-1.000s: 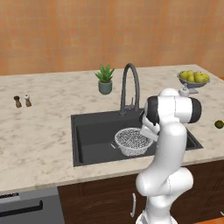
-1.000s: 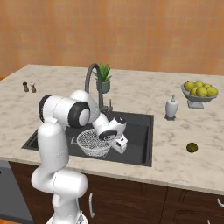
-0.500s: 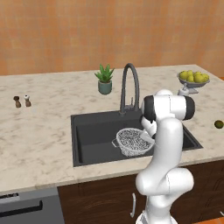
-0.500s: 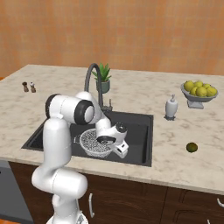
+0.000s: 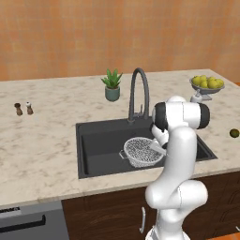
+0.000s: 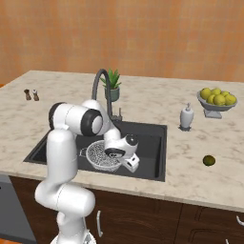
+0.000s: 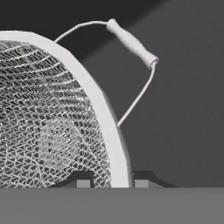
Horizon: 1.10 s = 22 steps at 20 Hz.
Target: Put the colander in the sink, put the mango in the colander, and turn on the sink faucet and pour water over the colander.
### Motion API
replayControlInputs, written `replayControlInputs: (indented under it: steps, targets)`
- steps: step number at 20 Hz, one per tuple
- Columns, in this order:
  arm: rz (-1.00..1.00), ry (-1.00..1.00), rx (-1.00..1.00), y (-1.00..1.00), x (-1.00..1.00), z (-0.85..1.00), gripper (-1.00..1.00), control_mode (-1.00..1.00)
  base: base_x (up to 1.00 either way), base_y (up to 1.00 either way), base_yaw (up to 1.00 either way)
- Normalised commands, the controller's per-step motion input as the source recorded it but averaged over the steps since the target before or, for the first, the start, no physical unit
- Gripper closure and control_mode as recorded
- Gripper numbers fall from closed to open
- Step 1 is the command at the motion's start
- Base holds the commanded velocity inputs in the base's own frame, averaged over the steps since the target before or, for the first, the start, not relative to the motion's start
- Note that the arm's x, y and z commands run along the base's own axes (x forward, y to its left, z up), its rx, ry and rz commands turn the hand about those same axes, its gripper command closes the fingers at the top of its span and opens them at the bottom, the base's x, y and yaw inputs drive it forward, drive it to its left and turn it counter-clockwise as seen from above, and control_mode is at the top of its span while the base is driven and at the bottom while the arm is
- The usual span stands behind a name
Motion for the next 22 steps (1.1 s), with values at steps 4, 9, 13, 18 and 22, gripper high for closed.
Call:
replayControlInputs:
  steps: [4, 9, 13, 18, 22]
  targets:
    - [0.0, 0.0, 0.0, 0.24, -0.01, 0.0, 1.0, -1.0, 0.0, 0.0, 0.0]
    - [0.0, 0.0, 0.0, 0.02, 0.0, 0.0, 1.0, -1.0, 0.0, 0.0, 0.0]
    - [0.0, 0.0, 0.0, 0.0, 0.0, 0.0, 1.0, -1.0, 0.0, 0.0, 0.0]
    - [0.0, 0.0, 0.0, 0.0, 0.0, 0.0, -1.0, -1.0, 0.0, 0.0, 0.0]
    - [0.0, 0.0, 0.0, 0.0, 0.02, 0.0, -1.0, -1.0, 0.0, 0.0, 0.0]
